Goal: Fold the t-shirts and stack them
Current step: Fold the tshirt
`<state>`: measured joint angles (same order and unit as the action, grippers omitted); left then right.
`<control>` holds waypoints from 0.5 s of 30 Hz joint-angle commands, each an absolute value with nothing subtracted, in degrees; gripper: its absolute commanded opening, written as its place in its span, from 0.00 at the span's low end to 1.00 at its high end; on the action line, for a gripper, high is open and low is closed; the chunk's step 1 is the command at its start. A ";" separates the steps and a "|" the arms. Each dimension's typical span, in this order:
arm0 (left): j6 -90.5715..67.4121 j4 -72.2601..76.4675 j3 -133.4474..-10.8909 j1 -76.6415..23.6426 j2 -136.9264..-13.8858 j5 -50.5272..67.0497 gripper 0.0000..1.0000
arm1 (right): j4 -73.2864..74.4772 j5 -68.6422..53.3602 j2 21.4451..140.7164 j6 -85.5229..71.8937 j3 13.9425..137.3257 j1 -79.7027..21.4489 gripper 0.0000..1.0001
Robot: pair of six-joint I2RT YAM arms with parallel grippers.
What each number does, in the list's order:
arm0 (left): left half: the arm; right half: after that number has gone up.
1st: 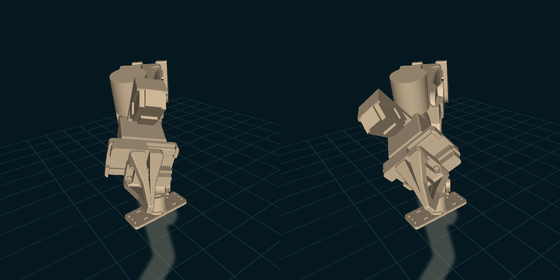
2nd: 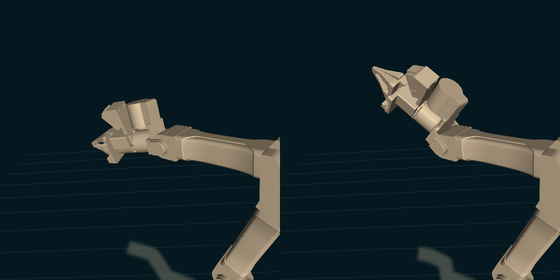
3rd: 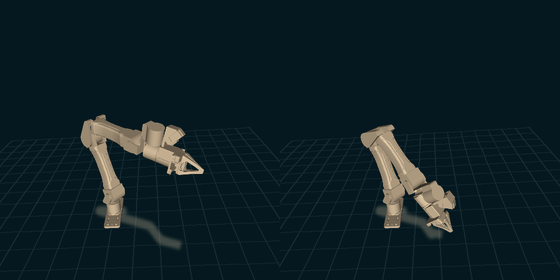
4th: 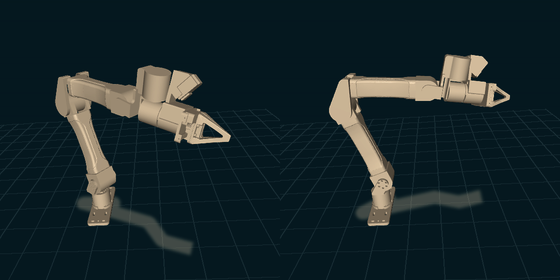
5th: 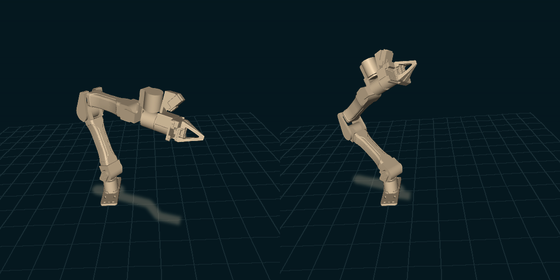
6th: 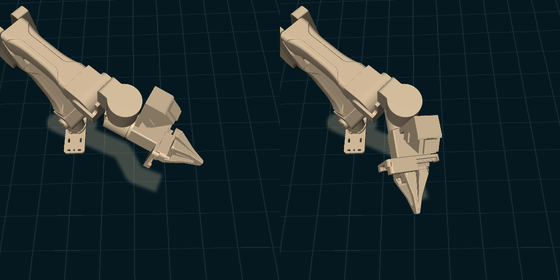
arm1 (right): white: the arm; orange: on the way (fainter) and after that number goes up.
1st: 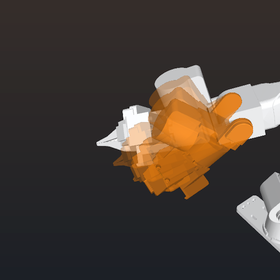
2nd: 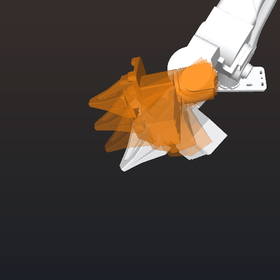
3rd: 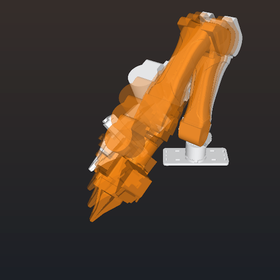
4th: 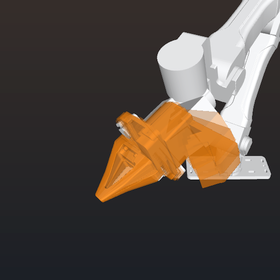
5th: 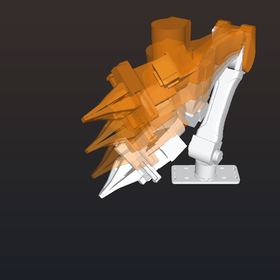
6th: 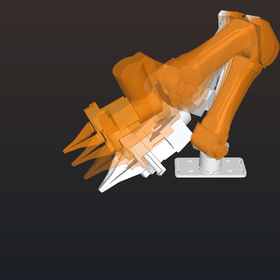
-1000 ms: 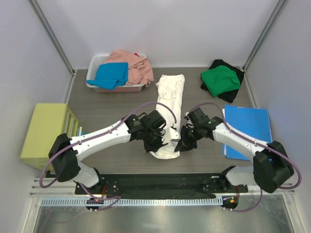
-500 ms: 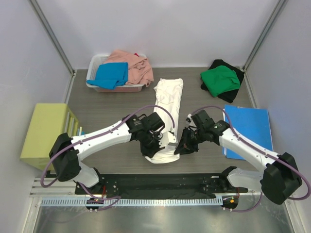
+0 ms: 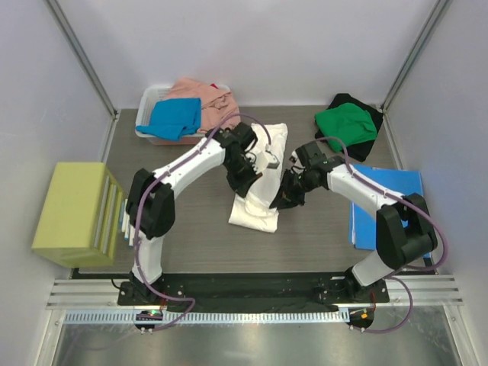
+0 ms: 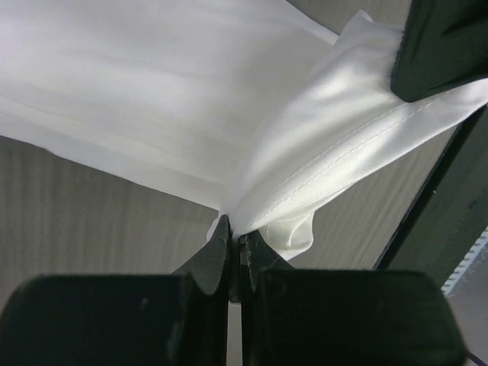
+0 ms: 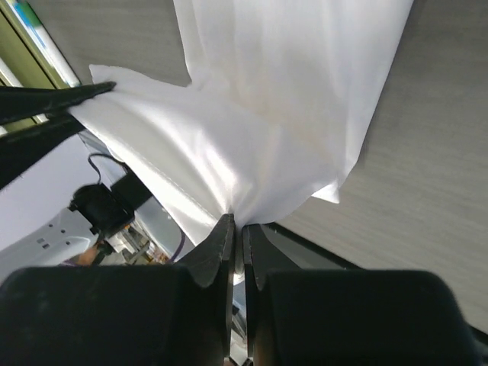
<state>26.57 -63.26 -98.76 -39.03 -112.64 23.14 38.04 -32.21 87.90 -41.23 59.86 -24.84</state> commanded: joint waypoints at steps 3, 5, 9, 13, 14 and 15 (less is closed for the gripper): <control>28.92 -69.17 -113.27 -35.16 -121.02 25.49 0.00 | 36.57 -32.61 92.81 -36.13 66.44 -19.17 0.10; 28.65 -69.08 -114.25 -34.81 -122.51 25.75 0.00 | 35.60 -32.43 95.18 -35.86 67.23 -17.76 0.10; 28.39 -67.94 -114.08 -34.37 -124.80 25.58 0.00 | 32.53 -33.13 99.04 -36.56 68.64 -16.88 0.10; 27.86 -66.71 -114.52 -33.49 -126.29 25.49 0.00 | 27.00 -34.45 103.09 -39.19 69.43 -16.44 0.09; 27.69 -65.93 -114.43 -33.23 -126.56 25.14 0.00 | 26.03 -34.98 104.75 -40.42 69.78 -16.44 0.09; 27.60 -65.74 -114.61 -33.14 -126.91 24.96 0.00 | 25.23 -35.07 105.64 -40.78 70.74 -16.44 0.09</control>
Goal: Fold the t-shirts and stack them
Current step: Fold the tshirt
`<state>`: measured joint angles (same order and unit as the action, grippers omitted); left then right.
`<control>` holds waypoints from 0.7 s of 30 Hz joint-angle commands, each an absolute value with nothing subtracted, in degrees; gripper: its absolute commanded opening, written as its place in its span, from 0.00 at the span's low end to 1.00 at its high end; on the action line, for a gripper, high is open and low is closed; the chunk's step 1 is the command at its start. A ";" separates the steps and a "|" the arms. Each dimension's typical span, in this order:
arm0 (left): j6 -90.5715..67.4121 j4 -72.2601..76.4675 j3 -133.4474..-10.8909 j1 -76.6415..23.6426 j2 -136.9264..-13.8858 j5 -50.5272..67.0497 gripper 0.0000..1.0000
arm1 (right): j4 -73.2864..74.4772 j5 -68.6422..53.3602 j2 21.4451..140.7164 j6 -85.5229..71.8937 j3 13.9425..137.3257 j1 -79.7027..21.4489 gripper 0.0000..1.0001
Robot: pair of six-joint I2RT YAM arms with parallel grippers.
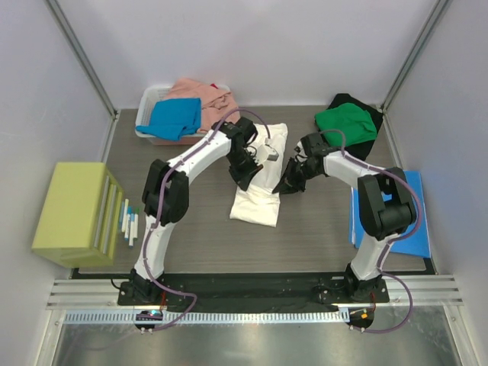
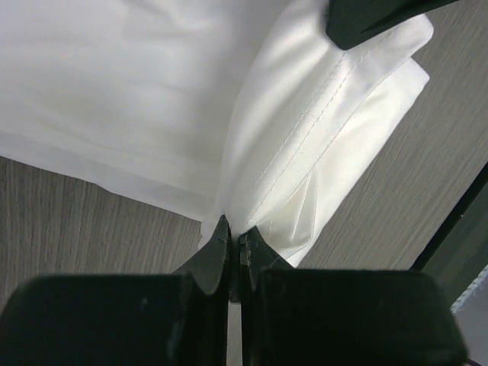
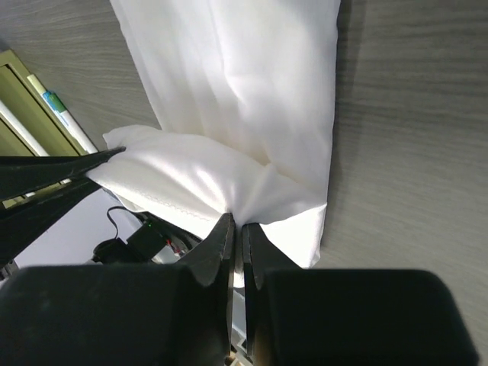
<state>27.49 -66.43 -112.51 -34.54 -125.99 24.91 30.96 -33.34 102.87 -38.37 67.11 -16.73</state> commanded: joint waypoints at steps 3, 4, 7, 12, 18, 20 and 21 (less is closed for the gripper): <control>27.07 -65.04 -115.57 -32.43 -128.14 24.52 0.00 | 23.91 -34.89 108.18 -41.74 73.55 -16.26 0.09; 26.90 -65.04 -116.01 -32.17 -128.49 24.52 0.00 | 23.82 -34.98 108.80 -41.92 74.43 -16.17 0.09; 26.55 -64.87 -116.89 -31.64 -129.29 24.26 0.00 | 23.73 -35.24 110.48 -42.36 77.43 -15.21 0.09; 25.67 -63.46 -118.21 -30.68 -130.34 24.34 0.00 | 23.91 -35.24 111.97 -42.63 80.42 -13.89 0.09; 23.82 -61.09 -119.88 -30.24 -132.80 23.30 0.00 | 23.56 -34.28 113.55 -42.28 79.02 -13.45 0.08; 23.03 -60.38 -120.84 -29.97 -133.77 23.12 0.02 | 22.94 -34.10 113.82 -42.28 78.31 -13.45 0.08; 22.16 -60.03 -121.55 -29.62 -134.20 22.94 0.06 | 22.68 -34.01 113.91 -42.36 77.61 -13.45 0.08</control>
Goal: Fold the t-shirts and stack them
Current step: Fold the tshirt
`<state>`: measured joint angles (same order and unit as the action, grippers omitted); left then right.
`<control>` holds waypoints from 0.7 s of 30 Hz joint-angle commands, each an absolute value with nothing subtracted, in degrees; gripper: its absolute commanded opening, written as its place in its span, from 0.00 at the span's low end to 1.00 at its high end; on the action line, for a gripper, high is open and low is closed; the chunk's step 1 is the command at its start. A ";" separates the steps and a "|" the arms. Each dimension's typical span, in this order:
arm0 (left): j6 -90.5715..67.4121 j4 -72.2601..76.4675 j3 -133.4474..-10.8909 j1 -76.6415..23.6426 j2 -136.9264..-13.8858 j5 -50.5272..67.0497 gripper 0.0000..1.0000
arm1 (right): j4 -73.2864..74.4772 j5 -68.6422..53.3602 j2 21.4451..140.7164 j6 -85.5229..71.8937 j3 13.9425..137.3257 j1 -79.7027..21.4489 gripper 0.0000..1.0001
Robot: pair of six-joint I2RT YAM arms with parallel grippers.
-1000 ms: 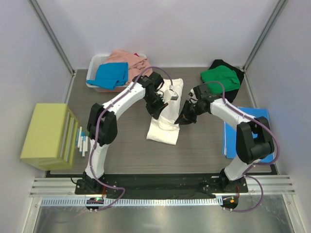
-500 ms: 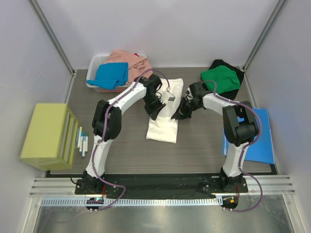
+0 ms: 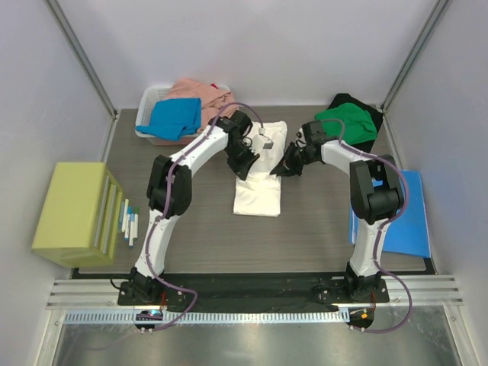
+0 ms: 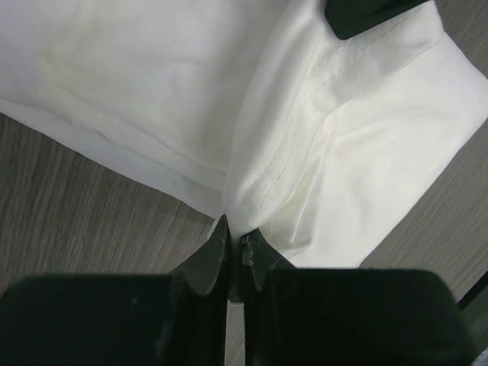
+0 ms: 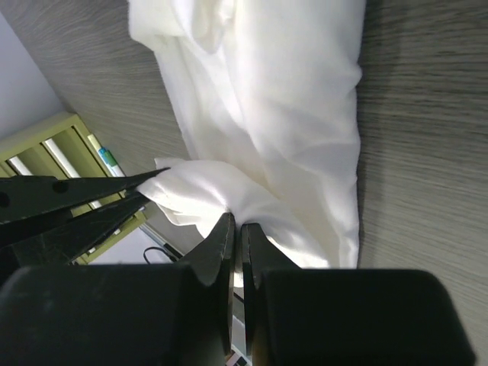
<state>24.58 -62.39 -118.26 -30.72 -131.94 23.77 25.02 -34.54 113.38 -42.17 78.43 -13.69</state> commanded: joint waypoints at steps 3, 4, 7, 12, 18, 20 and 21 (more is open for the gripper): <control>21.01 -58.54 -121.82 -29.44 -135.17 21.36 0.39 | 22.06 -33.84 114.17 -42.36 76.64 -13.36 0.09; 20.83 -57.40 -121.64 -29.44 -135.00 20.75 0.51 | 21.97 -33.58 114.08 -42.28 76.47 -13.45 0.09; 19.69 -55.29 -119.80 -29.09 -133.43 20.04 0.91 | 22.06 -32.44 114.34 -41.22 76.81 -13.36 0.19; 19.42 -54.05 -117.07 -28.65 -128.94 20.56 0.97 | 25.04 -30.24 116.80 -38.77 82.61 -12.57 0.40; 18.81 -54.66 -117.16 -26.19 -121.74 22.14 1.00 | 30.74 -23.84 120.93 -35.87 93.85 -11.16 0.56; 18.55 -54.84 -116.89 -24.97 -118.94 22.59 1.00 | 33.04 -21.54 121.72 -33.76 98.32 -10.90 0.56; 18.46 -55.02 -116.72 -24.53 -118.05 22.85 1.00 | 35.14 -19.71 122.08 -33.32 99.74 -10.72 0.57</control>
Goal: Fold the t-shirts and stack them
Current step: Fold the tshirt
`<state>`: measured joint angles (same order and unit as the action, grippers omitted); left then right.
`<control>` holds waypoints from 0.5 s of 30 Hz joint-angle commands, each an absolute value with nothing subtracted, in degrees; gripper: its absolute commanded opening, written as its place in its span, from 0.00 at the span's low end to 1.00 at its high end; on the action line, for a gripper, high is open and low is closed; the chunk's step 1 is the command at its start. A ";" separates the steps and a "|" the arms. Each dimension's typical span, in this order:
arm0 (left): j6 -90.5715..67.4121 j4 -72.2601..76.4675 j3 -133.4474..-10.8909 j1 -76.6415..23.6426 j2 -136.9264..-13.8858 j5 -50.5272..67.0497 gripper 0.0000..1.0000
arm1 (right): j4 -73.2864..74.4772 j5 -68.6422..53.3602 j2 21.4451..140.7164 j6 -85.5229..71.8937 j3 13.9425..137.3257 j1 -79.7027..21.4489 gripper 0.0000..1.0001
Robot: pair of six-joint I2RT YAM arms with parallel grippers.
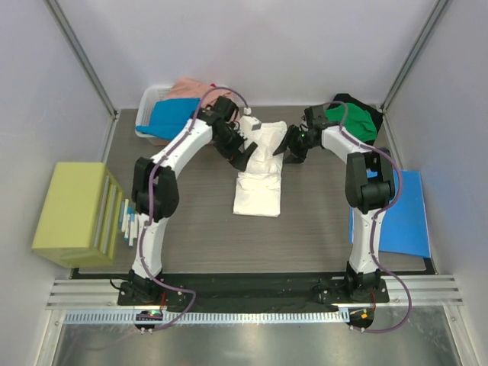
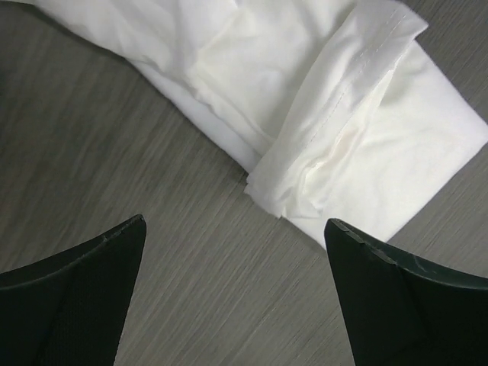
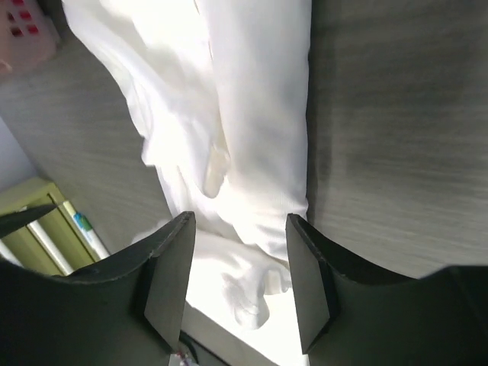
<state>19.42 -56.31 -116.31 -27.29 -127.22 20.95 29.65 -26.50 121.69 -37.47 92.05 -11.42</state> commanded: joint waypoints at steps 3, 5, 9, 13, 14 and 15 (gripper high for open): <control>17.75 -55.89 -116.02 -21.89 -113.84 25.13 1.00 | 38.40 -18.28 121.38 -32.08 103.88 -10.28 0.57; 16.01 -55.99 -115.14 -18.39 -111.46 29.25 1.00 | 38.50 -19.86 117.28 -32.08 102.14 -10.63 0.57; 11.52 -55.90 -111.37 -11.17 -106.01 39.00 1.00 | 36.49 -23.02 108.30 -32.61 93.27 -13.88 0.57; 11.34 -53.80 -97.00 -10.37 -96.72 40.95 1.00 | 33.32 -24.70 101.61 -33.92 82.37 -20.55 0.60; 11.34 -52.66 -94.07 -10.72 -95.03 41.31 1.00 | 33.14 -24.70 101.08 -33.93 79.92 -21.96 0.60; 11.08 -50.73 -91.35 -10.98 -93.36 41.05 1.00 | 32.53 -24.70 100.55 -34.71 78.85 -24.84 0.60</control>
